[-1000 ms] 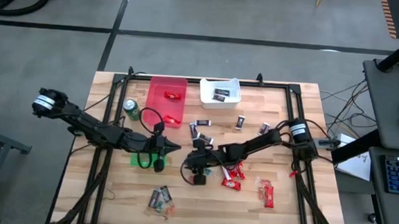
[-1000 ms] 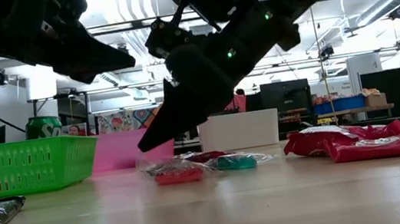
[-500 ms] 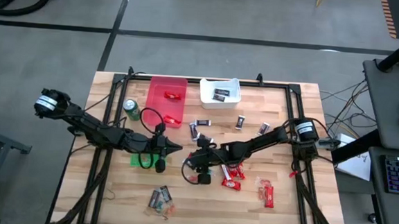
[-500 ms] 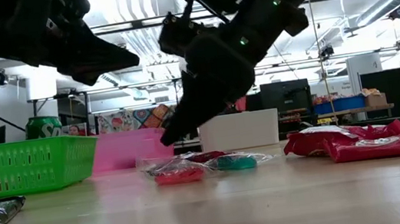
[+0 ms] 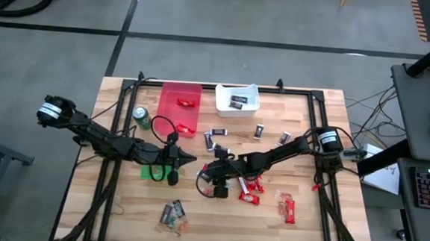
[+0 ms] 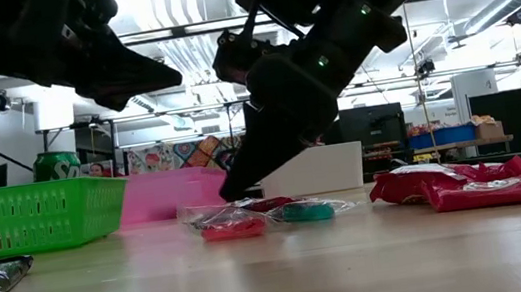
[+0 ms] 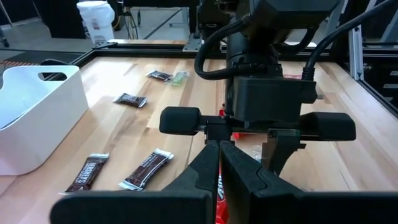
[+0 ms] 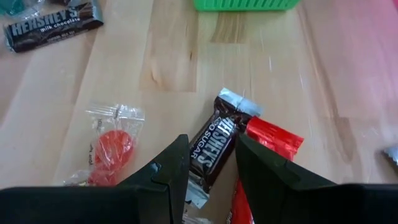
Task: Organize candy in baskets
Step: Put the brown chocolate into the white bin
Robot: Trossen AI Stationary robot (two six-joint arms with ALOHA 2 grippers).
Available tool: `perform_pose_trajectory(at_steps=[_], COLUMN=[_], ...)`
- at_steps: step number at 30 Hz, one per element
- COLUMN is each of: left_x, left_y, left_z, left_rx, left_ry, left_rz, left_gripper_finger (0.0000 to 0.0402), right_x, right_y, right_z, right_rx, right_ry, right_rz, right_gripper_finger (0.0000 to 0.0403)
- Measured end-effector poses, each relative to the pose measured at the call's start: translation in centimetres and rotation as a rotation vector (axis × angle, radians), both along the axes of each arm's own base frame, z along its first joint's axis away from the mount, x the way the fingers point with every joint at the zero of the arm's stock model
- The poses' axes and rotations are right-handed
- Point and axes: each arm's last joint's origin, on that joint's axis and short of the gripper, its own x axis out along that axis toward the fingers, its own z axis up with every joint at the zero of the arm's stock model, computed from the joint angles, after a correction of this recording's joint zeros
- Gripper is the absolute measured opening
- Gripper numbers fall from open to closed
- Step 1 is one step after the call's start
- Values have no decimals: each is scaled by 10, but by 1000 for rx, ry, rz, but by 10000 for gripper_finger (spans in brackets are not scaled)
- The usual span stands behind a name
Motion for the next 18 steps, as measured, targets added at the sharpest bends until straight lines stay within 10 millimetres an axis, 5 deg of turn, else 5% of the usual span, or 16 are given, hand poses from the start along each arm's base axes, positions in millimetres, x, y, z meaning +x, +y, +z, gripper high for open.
perform_pose_trajectory(at_steps=[18], left_x=[0], left_y=[1], left_z=[0], left_rx=[0], left_ry=[0], left_rz=[3], left_gripper_finger=[0], right_x=[-5], right_y=[8], right_z=[-2], right_rx=[23], right_ry=[66], right_rz=[-12], right_gripper_finger=[151])
